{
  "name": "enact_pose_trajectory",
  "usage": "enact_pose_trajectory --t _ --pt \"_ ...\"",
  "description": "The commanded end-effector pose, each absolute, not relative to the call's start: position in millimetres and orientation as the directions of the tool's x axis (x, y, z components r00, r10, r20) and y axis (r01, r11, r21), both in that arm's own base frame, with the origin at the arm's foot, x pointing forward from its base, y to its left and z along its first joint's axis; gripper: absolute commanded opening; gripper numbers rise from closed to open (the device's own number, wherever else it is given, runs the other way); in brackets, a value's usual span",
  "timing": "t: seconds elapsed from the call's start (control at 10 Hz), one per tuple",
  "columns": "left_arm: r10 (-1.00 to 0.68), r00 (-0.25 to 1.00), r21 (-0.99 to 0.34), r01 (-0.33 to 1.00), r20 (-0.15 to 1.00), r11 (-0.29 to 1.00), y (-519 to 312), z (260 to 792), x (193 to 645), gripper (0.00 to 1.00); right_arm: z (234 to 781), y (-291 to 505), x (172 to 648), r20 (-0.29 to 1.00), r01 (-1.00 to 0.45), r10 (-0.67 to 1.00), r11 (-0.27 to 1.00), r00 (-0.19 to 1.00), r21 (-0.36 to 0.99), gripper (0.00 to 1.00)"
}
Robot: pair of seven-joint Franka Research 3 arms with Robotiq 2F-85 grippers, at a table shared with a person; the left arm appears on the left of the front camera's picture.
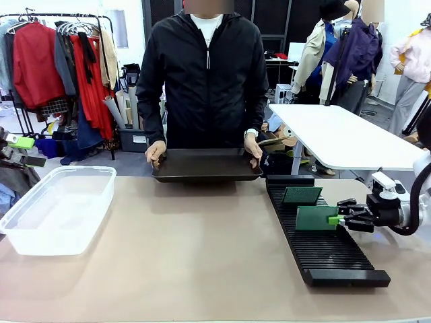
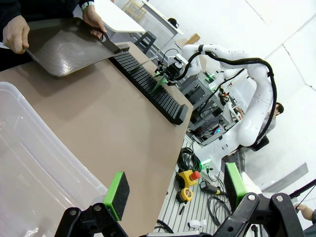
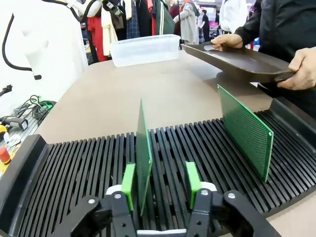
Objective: Sort PCBs into racks and boxes based on the side picked up.
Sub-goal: If the short side of the Blank PCB is picked up, insert it into the PCB Rack ; if the long side is picked up, place it in the Organizing box.
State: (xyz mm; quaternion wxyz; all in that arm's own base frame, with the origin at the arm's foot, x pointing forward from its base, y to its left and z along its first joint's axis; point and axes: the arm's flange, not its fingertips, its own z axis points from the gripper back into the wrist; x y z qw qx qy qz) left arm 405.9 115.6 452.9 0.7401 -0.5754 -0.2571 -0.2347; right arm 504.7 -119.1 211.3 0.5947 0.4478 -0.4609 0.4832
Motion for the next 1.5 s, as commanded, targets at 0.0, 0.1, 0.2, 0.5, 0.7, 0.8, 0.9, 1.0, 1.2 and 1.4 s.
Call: enact_pose_trajectory --t 0.0,0.1,0.2,0.5,0.7,0.8,0.9,1.0,1.2,1.4 --pt "-0.051 0.755 -0.729 0.647 0.654 0.225 116 455 406 1.0 220 -118 512 0.98 -0.982 0.16 0.165 0.121 0.095 0.95" --pt "-0.051 0.755 -0.729 0.647 0.654 0.225 116 455 406 1.0 223 -120 512 0.978 -0.98 0.161 0.169 0.132 0.104 1.0" --pt "-0.051 0.755 -0.729 0.647 0.654 0.225 116 455 406 1.0 225 -122 513 0.976 -0.977 0.162 0.177 0.147 0.118 1.0" --pt "-0.051 0.755 -0.729 0.647 0.654 0.225 116 455 406 1.0 231 -127 513 0.976 -0.972 0.137 0.184 0.171 0.144 1.0" --pt "-0.051 0.755 -0.729 0.647 0.654 0.225 116 455 406 1.0 221 -127 509 0.977 -0.979 0.152 0.163 0.147 0.122 1.0" --pt "-0.051 0.755 -0.729 0.647 0.654 0.225 116 455 406 1.0 221 -127 509 0.977 -0.979 0.152 0.163 0.147 0.122 1.0" --pt "-0.051 0.755 -0.729 0.647 0.654 0.225 116 455 406 1.0 221 -127 509 0.977 -0.979 0.152 0.163 0.147 0.122 1.0" --pt "-0.051 0.755 -0.729 0.647 0.654 0.225 116 455 406 1.0 221 -127 509 0.977 -0.979 0.152 0.163 0.147 0.122 1.0" --pt "-0.051 0.755 -0.729 0.647 0.654 0.225 116 455 406 1.0 221 -127 509 0.977 -0.979 0.152 0.163 0.147 0.122 1.0" --pt "-0.051 0.755 -0.729 0.647 0.654 0.225 116 455 406 1.0 221 -127 509 0.977 -0.979 0.152 0.163 0.147 0.122 1.0"
